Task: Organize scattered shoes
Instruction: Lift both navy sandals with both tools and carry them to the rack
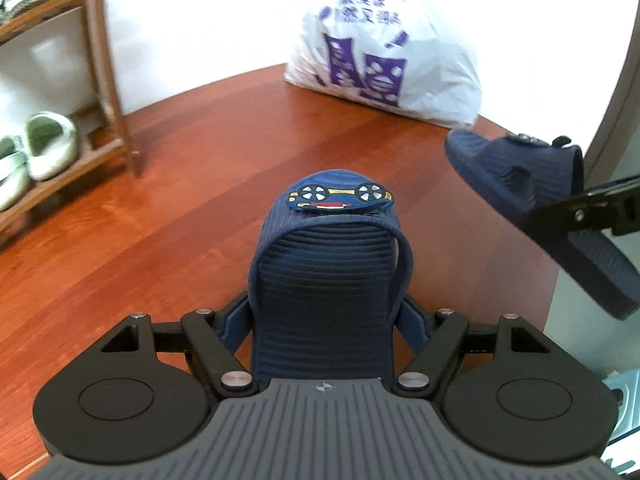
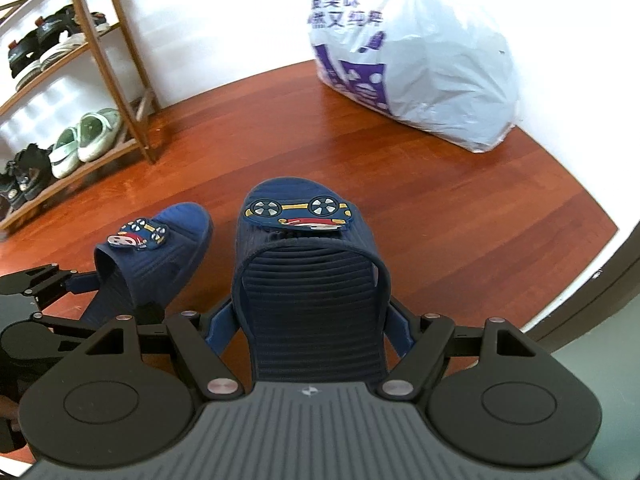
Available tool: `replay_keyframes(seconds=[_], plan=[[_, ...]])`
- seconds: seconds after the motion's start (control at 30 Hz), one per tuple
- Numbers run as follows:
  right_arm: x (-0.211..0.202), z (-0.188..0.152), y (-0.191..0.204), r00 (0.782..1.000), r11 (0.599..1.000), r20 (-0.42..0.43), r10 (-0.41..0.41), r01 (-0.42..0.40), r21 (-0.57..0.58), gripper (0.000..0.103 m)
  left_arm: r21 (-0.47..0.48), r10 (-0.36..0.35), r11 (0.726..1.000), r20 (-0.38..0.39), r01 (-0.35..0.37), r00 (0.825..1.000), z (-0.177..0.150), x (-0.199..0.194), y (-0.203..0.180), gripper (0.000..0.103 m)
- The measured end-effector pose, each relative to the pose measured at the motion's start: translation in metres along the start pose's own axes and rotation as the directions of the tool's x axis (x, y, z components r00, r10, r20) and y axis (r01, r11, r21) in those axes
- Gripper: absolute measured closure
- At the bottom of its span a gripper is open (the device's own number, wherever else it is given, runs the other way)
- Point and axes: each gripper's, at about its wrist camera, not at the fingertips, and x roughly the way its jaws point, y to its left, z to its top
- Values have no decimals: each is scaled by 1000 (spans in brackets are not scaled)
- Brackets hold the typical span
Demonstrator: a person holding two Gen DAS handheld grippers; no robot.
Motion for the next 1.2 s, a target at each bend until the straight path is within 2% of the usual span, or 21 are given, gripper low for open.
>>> replay_keyframes(seconds=[0.5,0.83,1.2], plan=[[6,24,114,997,992,-25,76,-78,-98,23,-132,122,984,1,-121,992,-8,-82,77,27],[5,33,211,990,975,-32,140,-143,-168,23,-216,206,956,4,-200,979,-20,-139,141,27],[2,41,293,984,958,-29,178,-180,-224,23,-283,275,922,3,-263,962,-35,-188,206,27]])
